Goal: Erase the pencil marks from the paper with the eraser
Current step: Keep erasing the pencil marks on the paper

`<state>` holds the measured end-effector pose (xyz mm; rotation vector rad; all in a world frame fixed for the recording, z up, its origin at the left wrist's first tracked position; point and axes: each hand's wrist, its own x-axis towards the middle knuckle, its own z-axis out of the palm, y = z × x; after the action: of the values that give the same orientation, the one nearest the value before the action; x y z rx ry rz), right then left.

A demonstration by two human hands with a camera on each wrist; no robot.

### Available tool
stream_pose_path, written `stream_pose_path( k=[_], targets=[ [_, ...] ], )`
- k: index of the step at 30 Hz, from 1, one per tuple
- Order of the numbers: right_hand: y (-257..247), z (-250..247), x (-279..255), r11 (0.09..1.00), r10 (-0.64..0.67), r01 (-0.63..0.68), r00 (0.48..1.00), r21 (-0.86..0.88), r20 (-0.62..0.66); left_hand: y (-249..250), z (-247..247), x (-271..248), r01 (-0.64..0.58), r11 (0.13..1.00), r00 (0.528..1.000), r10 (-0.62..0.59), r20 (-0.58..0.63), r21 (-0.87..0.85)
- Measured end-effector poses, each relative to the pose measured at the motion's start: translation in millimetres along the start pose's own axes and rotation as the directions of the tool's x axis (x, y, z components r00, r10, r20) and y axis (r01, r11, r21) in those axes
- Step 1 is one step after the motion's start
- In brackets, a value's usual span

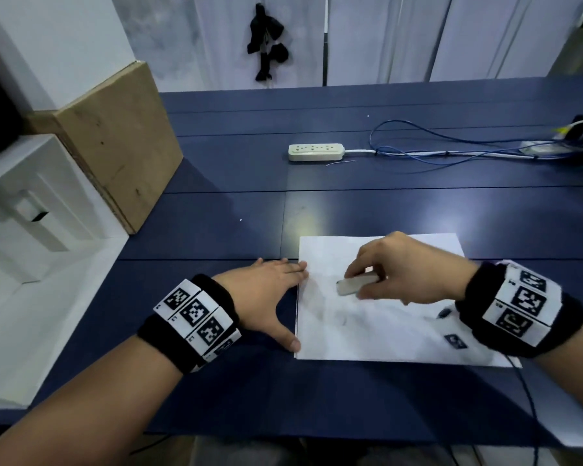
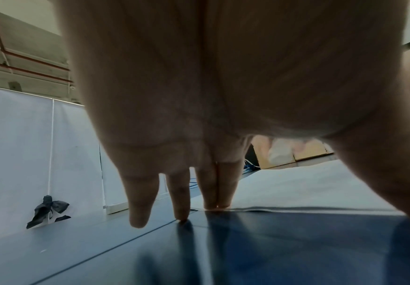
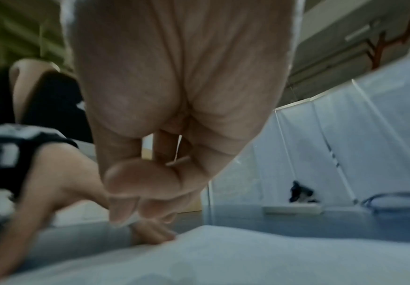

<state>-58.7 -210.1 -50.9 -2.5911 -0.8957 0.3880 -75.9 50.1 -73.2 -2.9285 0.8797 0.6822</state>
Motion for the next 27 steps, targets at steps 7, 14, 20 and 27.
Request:
stream_pose_path(
  k=[7,14,20,27],
  targets=[
    [-31.3,19.7,34.8,0.987,-0.043,0.048,0.998,-0.154,0.034,-0.8,1.5,0.0,-0.014,0.999,0.999,0.013,-0.047,-0.032],
    [-50.5,28.4,12.1,0.954,-0.183,0.221,0.965,-0.205,0.188,-0.5,3.8,2.2,-0.001,0.999,0.999,-0.001,-0.034,-0.037],
    [-47.9,18.5,30.8,0.958,-0.1,0.14,0.981,-0.251,0.167,-0.4,3.4,2.3,0.005,0.999,0.999,-0.007,-0.039,-0.046],
    [-57.8,24.9,12.7,0.931,-0.197,0.253,0.955,-0.264,0.221,-2.0,4.8,3.0,0.017,0.999,0.999,-0.019,-0.035,-0.04]
  ],
)
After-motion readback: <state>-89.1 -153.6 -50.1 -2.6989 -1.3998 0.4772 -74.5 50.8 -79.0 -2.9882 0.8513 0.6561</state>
